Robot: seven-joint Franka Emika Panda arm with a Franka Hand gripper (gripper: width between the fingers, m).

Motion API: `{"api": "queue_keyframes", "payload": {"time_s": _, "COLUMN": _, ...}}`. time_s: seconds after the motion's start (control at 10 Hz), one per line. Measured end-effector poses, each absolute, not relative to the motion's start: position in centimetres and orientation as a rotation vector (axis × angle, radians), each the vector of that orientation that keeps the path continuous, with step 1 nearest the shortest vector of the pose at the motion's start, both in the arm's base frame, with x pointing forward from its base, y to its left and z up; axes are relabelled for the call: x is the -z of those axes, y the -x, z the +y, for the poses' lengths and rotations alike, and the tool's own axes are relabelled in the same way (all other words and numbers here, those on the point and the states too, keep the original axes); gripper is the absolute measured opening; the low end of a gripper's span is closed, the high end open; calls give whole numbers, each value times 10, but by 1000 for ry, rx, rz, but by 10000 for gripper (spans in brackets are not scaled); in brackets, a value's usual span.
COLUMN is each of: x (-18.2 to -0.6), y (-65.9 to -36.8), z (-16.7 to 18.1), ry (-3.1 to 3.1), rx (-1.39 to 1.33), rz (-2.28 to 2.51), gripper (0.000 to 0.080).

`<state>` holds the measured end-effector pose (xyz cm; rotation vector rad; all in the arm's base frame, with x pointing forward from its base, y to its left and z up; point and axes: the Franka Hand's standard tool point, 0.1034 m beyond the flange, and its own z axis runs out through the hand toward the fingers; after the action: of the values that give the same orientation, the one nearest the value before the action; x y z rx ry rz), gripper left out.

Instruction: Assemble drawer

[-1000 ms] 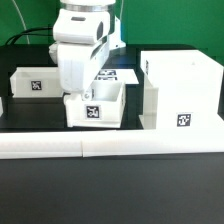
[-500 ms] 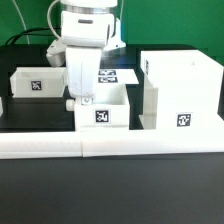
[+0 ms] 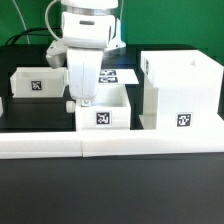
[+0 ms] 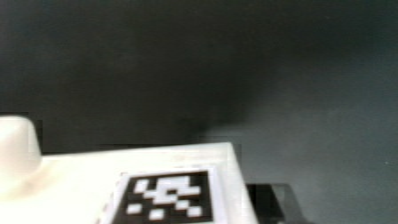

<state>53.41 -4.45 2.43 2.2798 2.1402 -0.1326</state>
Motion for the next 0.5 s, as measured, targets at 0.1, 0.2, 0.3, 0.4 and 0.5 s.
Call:
{"api": "queue_keyframes", "payload": {"time_s": 0.1, "x": -23, "y": -538, "z": -43, "ry": -2264, "rx": 143, "rz": 2154, "gripper": 74}}
{"api": "queue_keyframes", "payload": {"time_s": 0.2, "x": -23, "y": -539, "z": -43, "ry": -2267, "rx": 143, "rz": 2152, "gripper": 74}}
{"api": "queue_keyframes", "payload": {"time_s": 0.3, "x": -22, "y": -538, "z": -44, "ry": -2271, "rx": 145, "rz": 2149, "gripper": 74}}
{"api": "queue_keyframes", "payload": {"time_s": 0.4, "x": -22, "y": -537, "z": -44, "ry": -2272, "rx": 146, "rz": 2149, "gripper": 74}}
{"api": "queue_keyframes", "payload": {"time_s": 0.5, "x": -22, "y": -539, "z": -44, "ry": -2264, "rx": 120, "rz": 2138, "gripper": 74}}
